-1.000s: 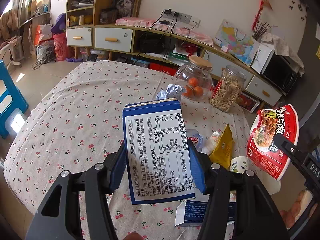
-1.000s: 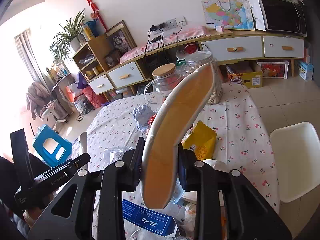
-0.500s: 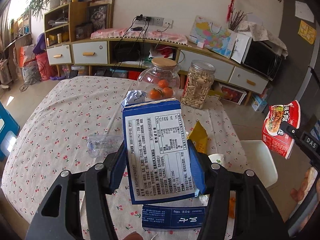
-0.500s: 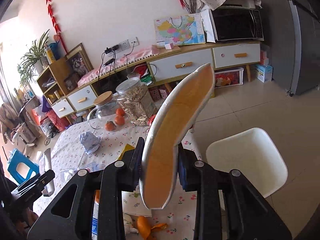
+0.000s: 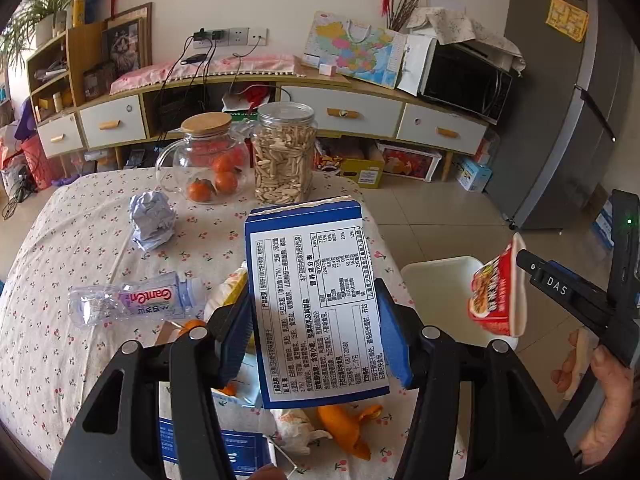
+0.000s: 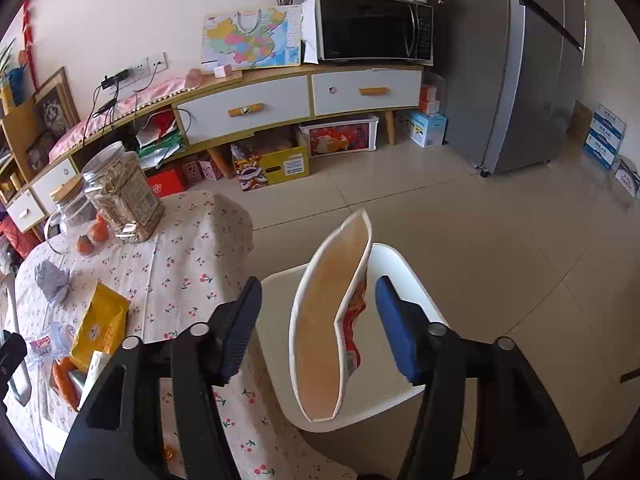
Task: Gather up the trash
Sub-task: 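Carry the bag and box to the white bin and open both tools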
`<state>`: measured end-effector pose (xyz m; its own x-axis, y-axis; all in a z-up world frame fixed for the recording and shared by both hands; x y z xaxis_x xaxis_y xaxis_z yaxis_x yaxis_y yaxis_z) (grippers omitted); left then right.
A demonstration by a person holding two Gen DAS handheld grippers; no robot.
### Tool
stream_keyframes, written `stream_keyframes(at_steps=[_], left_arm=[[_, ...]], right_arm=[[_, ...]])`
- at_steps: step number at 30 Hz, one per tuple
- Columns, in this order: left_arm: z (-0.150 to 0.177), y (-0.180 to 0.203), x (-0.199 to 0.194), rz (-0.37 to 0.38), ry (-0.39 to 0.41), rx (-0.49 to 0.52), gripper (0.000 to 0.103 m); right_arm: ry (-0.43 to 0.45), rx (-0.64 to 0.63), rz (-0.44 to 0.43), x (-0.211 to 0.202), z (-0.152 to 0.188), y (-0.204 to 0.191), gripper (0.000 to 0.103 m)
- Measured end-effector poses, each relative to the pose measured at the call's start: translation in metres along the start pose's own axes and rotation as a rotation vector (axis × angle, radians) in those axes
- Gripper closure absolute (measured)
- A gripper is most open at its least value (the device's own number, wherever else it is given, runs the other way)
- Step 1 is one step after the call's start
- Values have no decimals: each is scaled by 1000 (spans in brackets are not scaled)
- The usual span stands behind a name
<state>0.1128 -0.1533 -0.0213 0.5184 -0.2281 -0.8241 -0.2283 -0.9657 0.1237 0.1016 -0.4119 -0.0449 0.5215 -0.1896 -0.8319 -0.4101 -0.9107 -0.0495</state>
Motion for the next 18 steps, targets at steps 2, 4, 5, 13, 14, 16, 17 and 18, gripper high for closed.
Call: stream_keyframes(at_steps=[2, 4, 5, 13, 14, 16, 17, 18], left_arm=[[-5, 24, 6, 24, -4, 23, 47], [-8, 48, 12, 47, -10, 47, 47], [-10, 60, 16, 58, -13, 58, 47], [-22, 150, 39, 126, -30, 140, 47], [-23, 159, 42, 133, -33, 150, 47], [-26, 175, 49, 146, -47, 164, 47], [-27, 182, 53, 158, -57, 166, 46], [-28, 189, 58, 168, -69, 168, 46]], right_arm=[[32, 46, 26, -10, -2, 19, 27], [63, 90, 58, -19, -4, 39, 19], [78, 114, 75, -22, -4, 50, 17], [107, 310, 134, -36, -3, 125, 11], [109, 328, 141, -37, -4, 131, 11], [119, 357, 165, -42, -2, 145, 10], [123, 370, 178, -43, -2, 152, 9], [127, 380, 191, -45, -1, 157, 9]])
Point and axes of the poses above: each gripper's, at about its wrist camera, not at the fingertips, and x roughly the way its jaws point, y to its right, z to its underside, the point moved 4 cm from there along x, roughly the way its jaws point, and after that the axes turned 12 degrees about -y, right-handed, at the moved point
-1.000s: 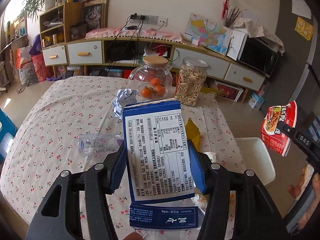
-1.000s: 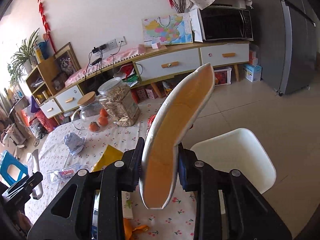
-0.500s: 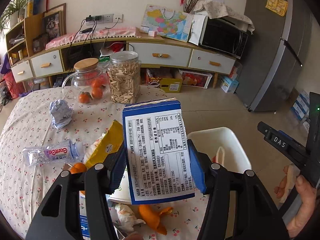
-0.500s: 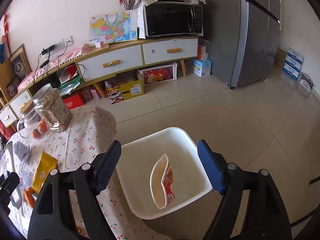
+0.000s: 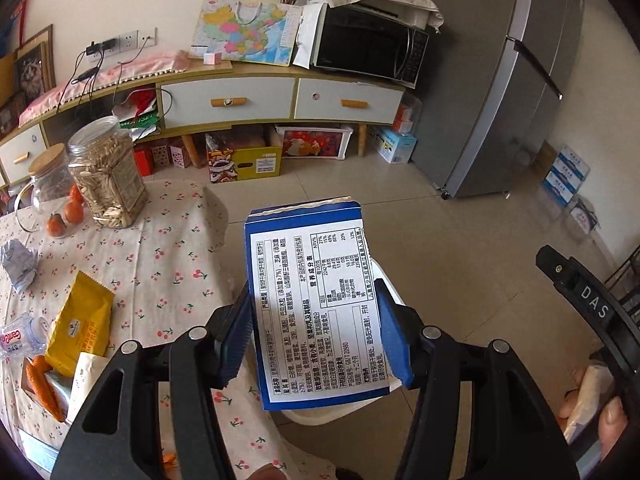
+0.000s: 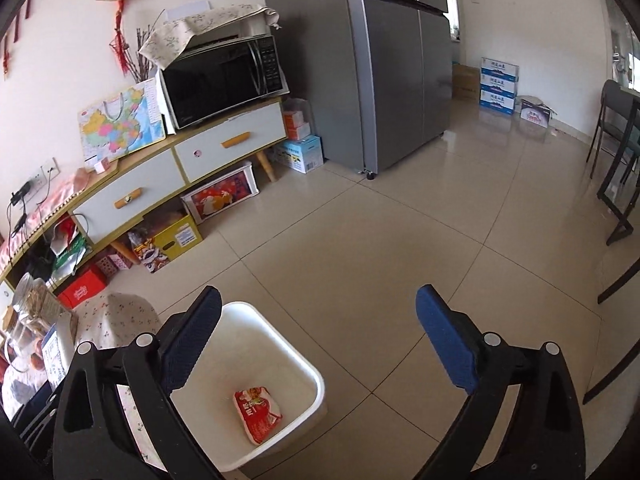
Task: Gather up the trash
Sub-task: 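Carry the bag and box to the white bin and open both tools, then grasp the orange peel on the table with the left tool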
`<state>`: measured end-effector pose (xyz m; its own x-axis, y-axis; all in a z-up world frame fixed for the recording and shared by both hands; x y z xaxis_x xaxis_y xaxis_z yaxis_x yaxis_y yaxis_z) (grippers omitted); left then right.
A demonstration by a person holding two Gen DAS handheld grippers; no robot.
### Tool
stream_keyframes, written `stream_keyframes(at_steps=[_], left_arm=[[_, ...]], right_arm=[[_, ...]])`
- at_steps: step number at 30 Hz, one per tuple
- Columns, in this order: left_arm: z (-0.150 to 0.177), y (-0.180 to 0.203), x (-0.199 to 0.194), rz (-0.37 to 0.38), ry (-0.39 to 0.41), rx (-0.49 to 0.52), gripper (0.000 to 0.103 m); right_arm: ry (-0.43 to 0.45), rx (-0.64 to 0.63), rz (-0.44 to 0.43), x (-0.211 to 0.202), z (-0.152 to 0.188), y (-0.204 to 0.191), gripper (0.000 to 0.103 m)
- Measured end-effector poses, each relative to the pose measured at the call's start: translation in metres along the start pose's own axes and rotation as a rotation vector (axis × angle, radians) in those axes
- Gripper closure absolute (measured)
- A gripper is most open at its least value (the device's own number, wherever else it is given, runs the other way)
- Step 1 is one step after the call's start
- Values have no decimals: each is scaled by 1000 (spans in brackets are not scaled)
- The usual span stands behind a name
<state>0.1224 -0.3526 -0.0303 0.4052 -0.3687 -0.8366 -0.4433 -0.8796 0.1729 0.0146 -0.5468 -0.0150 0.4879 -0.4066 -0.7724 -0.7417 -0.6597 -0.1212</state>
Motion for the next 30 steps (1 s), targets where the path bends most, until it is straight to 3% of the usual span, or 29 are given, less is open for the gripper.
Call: stream_keyframes(at_steps=[6, 8, 11, 16, 21, 30], left_arm=[[-6, 20, 15, 23, -53, 10, 34], [-5, 20, 10, 1, -38, 15, 25], [-2, 13, 1, -68, -5, 22, 21], [4, -21, -21, -180, 54, -18, 14], [10, -61, -39, -264, 89, -53, 13], [31, -133, -64, -332, 100, -141, 13]], right_arm=[[12, 1, 52, 4, -3, 12, 8], [23, -21, 63, 3, -2, 8, 8], [48, -55, 74, -3, 2, 1, 7], [81, -124, 55, -15, 15, -27, 7], [109, -208, 35, -26, 30, -65, 7], [102, -334, -44, -41, 65, -133, 7]])
Point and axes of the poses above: each gripper's, at about its wrist camera, not at the fingertips, and x roughly the way its jaws point, y to its right, z to its underside, the point moved 4 cm from there along x, roughly the way its jaws point, and after that the axes turned 12 degrees about -y, right-handed, at the moved point
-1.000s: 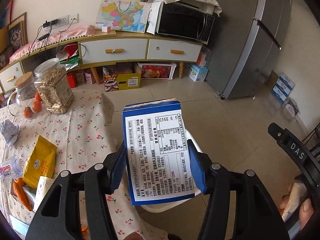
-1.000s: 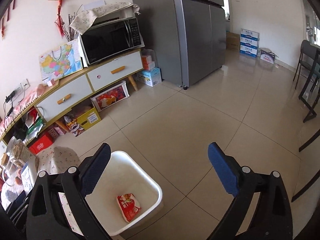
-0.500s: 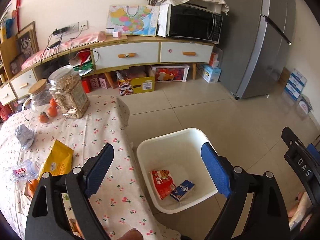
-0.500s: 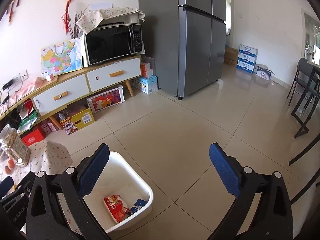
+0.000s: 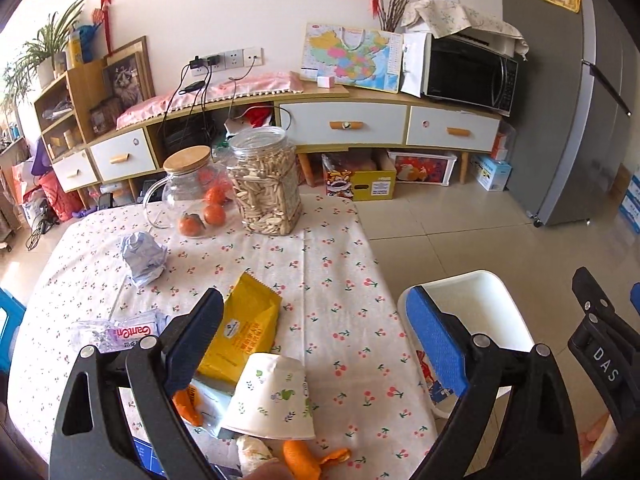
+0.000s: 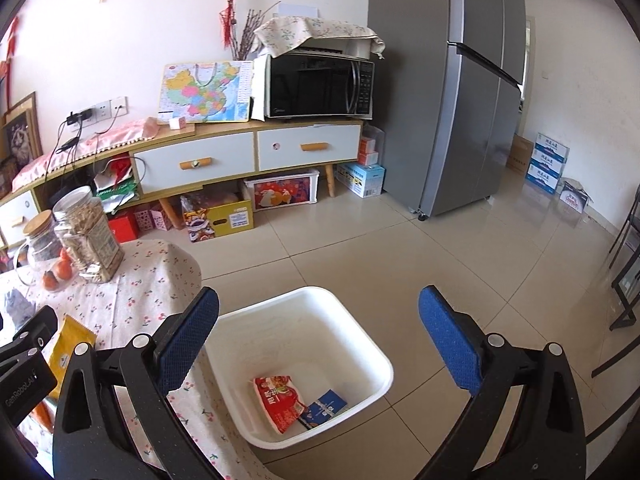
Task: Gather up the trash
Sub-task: 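Grasp the orange peel on the table with the left tool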
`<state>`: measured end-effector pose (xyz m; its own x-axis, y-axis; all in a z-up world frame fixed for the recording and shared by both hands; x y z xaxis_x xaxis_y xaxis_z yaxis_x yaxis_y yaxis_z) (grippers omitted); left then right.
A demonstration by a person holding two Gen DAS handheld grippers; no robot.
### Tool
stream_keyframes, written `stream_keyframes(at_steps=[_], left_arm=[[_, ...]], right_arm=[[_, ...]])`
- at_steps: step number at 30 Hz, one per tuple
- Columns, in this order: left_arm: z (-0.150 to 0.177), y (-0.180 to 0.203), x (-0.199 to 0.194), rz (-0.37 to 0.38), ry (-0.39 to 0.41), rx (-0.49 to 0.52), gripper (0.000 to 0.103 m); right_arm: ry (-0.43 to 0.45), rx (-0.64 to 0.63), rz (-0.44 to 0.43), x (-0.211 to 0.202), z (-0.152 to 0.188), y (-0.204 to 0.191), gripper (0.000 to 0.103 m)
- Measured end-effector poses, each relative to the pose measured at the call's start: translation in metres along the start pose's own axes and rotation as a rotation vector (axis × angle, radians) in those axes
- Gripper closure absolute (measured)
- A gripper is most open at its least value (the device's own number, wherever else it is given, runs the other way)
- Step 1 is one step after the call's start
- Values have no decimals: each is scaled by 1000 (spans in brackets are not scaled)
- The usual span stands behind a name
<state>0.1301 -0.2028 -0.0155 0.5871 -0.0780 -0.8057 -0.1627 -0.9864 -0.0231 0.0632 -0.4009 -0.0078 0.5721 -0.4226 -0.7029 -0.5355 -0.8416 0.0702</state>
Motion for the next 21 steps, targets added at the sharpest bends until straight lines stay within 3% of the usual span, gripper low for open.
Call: stream_keyframes(at_steps=[21], left_arm=[[37, -139, 24, -104, -82, -162, 13]], right_arm=[[-34, -246, -113, -14, 38, -145, 7]])
Point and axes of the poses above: each gripper's, at about its wrist camera, not at the fingertips, and x roughly the way its jaws point, y to its right, z to its underside, the point moved 4 cm from there along x, roughly the way its jaws point, and after that the axes turned 12 degrees about -y, right-handed, at the moved point
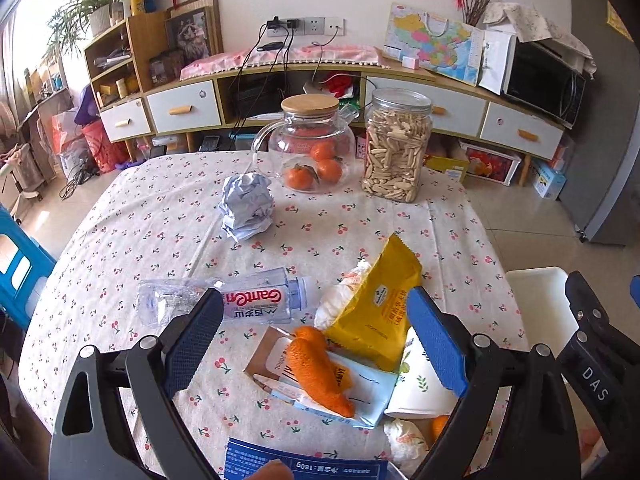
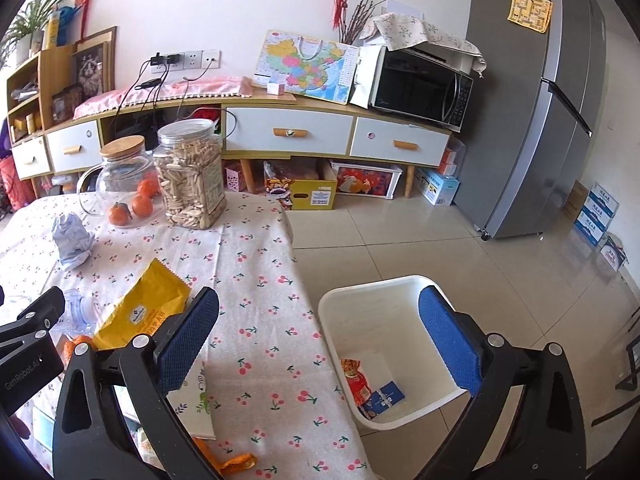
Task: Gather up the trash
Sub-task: 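Grasp the orange peel on the table with the left tool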
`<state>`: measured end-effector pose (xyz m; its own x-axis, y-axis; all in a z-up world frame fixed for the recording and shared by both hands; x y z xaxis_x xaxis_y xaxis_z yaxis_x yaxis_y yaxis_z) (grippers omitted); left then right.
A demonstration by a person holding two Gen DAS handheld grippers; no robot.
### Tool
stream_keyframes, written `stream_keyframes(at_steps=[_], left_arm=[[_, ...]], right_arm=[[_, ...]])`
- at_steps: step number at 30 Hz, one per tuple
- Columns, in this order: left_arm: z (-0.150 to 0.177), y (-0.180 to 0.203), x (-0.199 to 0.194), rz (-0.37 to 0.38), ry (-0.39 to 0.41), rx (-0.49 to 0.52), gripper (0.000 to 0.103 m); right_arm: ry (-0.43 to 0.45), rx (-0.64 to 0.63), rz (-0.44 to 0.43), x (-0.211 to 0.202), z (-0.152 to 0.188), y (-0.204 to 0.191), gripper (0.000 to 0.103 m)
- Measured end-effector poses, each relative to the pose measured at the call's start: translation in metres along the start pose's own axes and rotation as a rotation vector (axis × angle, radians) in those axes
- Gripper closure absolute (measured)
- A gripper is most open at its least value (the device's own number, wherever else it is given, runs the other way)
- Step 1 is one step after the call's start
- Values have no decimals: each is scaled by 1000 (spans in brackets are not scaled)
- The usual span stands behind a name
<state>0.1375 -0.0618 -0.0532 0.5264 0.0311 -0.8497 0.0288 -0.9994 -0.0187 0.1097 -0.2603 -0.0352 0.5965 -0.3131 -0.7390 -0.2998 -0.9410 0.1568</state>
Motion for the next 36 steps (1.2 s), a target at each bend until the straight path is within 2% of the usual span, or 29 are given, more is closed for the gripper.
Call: stream_keyframes(at_steps=[6, 10, 12, 16, 18, 21, 28, 32, 36], left_arm=[[2, -40, 16, -32, -45, -37, 13], [3, -62, 23, -15, -94, -63, 13], [6, -71, 32, 20, -148, -80, 13], [16, -84, 53, 177, -290, -156, 13], [19, -84, 58, 199, -310, -170, 13], [17, -74, 56, 189, -288, -139, 13], [20, -31, 59, 188, -298, -9, 35], [25, -21, 72, 186, -341, 12, 50], [27, -10, 74, 170, -331, 60, 55]], right_arm=[[-14, -54, -26, 4, 4, -37, 7], [-36, -70, -59, 7, 5, -55, 7], [-52, -68, -78, 9, 5, -61, 7], [-90, -31, -118, 14, 3, -63, 7], [-103, -6, -128, 18, 3, -61, 7], [-123, 26, -132, 23, 2, -53, 7], [-146, 104, -128, 33, -3, -25, 7], [-162, 122, -126, 38, -5, -13, 7], [-200, 92, -144, 44, -1, -18, 7]])
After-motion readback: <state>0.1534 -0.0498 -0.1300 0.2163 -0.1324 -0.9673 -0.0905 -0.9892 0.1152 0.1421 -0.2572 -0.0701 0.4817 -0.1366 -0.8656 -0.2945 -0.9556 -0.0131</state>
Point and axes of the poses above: each gripper's, at about its wrist camera, not at the fingertips, and x roughly the way its jaws point, y to its right, z to its underside, the point moved 4 cm from there along x, roughly the way its jaws point, and after that the axes turned 12 degrees about -y, right-handed, at the moved point
